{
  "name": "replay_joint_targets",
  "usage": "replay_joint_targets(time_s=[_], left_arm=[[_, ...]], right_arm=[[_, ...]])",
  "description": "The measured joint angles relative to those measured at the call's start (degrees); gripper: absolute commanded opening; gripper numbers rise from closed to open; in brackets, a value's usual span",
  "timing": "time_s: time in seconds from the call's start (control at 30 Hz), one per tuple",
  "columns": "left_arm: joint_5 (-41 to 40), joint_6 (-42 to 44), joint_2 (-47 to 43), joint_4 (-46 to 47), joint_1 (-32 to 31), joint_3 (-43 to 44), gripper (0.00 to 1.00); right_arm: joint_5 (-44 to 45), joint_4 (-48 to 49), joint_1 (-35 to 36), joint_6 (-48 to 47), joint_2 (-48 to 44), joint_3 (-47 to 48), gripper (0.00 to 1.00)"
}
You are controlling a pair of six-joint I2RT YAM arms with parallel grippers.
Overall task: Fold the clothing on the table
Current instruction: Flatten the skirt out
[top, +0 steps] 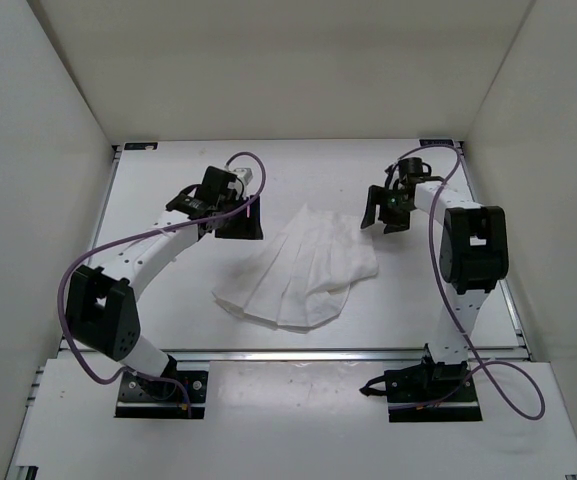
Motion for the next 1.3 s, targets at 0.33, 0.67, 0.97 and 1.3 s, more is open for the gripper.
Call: replay_joint_targets(time_s=[0.33, 0.67, 0.97, 1.3], left_arm=[[0.5, -0.5, -1.3, 1.1, 1.5, -3.2, 0.69], [1.4, -1.5, -3.3, 4.3, 2.2, -7.9, 0.70], [5.2, -1.2, -2.0, 13.2, 7.7, -10.0, 0.83], [11.5, -0.3, -0.7, 22.0, 12.9, -10.6, 0.98]], right_arm=[[2.9, -0.7, 4.5, -1.4, 4.1, 4.7, 0.46], [3.6, -1.9, 6.3, -2.5, 7.1, 8.1, 0.00], [-5.2, -3.6, 14.1, -5.7, -6.4, 8.2, 0.00], [-20.6, -3.7, 27.8, -3.6, -25.3, 18.2, 0.00]])
